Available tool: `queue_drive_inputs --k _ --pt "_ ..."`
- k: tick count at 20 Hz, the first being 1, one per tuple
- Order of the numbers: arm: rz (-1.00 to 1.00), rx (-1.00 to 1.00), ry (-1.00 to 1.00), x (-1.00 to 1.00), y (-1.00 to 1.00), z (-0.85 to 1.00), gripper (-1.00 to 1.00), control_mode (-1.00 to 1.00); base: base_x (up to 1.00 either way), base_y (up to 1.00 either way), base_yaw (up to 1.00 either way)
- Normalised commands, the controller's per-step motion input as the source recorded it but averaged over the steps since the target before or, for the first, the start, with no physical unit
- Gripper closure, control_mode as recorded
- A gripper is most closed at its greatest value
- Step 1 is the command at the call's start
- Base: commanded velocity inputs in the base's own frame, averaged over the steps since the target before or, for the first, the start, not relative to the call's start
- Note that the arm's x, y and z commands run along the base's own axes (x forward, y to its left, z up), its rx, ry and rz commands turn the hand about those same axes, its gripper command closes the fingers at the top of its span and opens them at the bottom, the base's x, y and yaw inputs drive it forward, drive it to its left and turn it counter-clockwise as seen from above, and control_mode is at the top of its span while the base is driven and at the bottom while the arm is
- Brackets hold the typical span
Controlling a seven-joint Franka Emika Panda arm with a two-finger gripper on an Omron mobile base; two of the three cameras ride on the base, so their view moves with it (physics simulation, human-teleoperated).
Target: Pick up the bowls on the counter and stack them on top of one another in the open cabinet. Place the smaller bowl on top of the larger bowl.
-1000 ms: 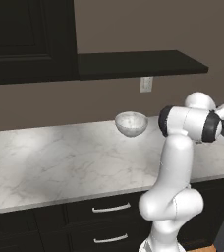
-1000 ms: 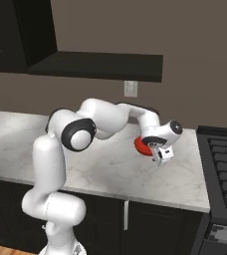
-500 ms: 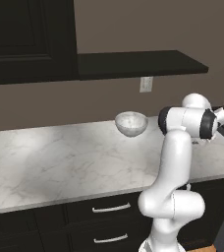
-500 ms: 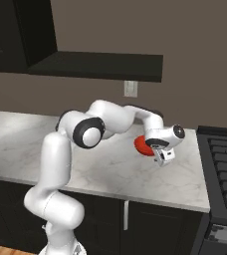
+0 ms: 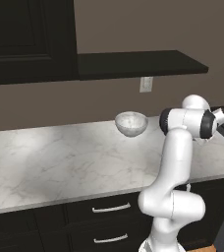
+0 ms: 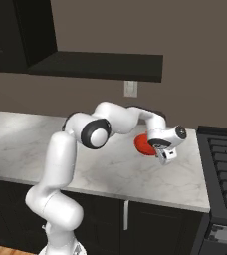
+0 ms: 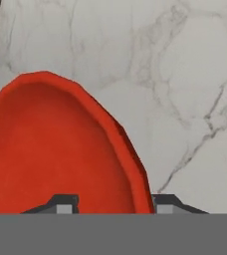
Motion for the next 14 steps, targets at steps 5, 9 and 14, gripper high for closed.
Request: queue_drive_inputs --k 5,9,14 --pt "0.0 0.0 0.0 0.04 0.0 -0.01 1.0 -1.0 0.0 0.0 0.0" --pt "0.0 0.0 0.0 -0.05 0.0 0.23 1.0 -1.0 0.0 0.0 0.0" --pt "0.0 0.0 0.0 -0.12 0.02 0.41 1.0 -1.0 0.0 0.0 0.0"
